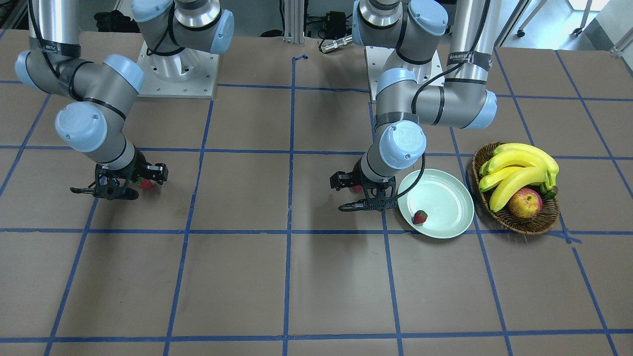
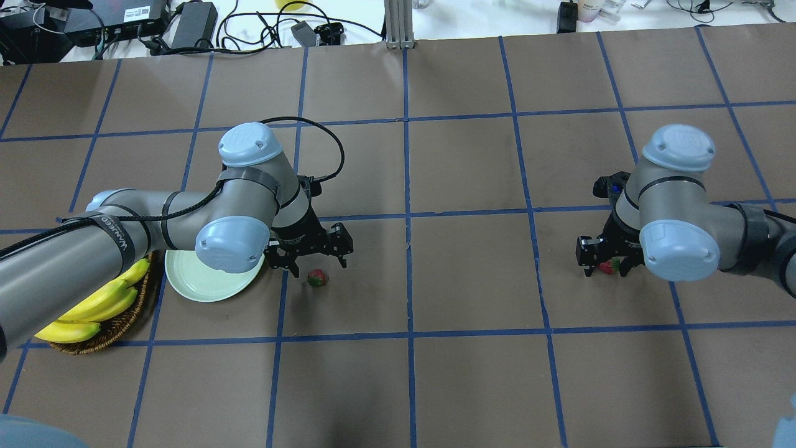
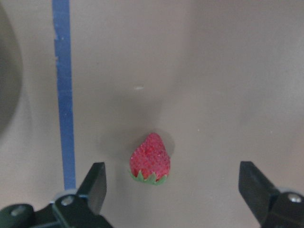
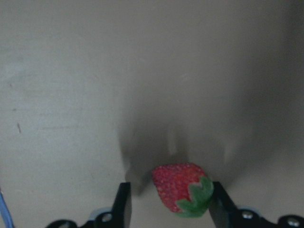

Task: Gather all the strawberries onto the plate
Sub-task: 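Grasp the strawberry by the plate with the left gripper while the right grasps the last, then drop the strawberry into the plate with the left gripper while the right carries the last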

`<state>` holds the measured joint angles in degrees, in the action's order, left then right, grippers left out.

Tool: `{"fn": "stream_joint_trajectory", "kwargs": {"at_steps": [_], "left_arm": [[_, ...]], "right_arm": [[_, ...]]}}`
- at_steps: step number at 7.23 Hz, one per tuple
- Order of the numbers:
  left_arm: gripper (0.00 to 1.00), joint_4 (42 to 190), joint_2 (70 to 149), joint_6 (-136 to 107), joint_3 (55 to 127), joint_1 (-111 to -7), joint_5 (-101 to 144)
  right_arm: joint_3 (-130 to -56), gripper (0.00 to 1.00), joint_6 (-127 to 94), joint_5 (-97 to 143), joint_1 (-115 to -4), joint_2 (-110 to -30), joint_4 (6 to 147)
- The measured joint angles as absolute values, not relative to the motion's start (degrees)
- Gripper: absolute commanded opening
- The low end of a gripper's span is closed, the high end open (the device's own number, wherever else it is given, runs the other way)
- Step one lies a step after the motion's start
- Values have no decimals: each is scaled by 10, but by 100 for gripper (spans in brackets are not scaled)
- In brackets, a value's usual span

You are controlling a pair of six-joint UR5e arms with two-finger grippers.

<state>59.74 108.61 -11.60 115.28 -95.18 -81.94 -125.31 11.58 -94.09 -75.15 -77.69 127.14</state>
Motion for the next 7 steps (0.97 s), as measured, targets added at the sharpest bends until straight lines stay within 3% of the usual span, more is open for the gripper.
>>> {"fn": "stream_joint_trajectory", "kwargs": {"at_steps": [1, 3, 5, 7], "left_arm": [[0, 598, 1090, -113, 1153, -952, -820], [0, 601, 1091, -109, 1151, -951, -822], [0, 606, 1085, -109, 1133, -946, -823], [0, 683, 1073, -91, 1055, -919, -850]], "right_arm": [[-1254, 0, 115, -945, -751, -777, 1271], [-1243, 0, 101, -947, -756, -781, 1268], [-1182, 0, 54, -935, -799, -780, 1221], [-1123, 1, -56, -880, -874, -762, 1191]]}}
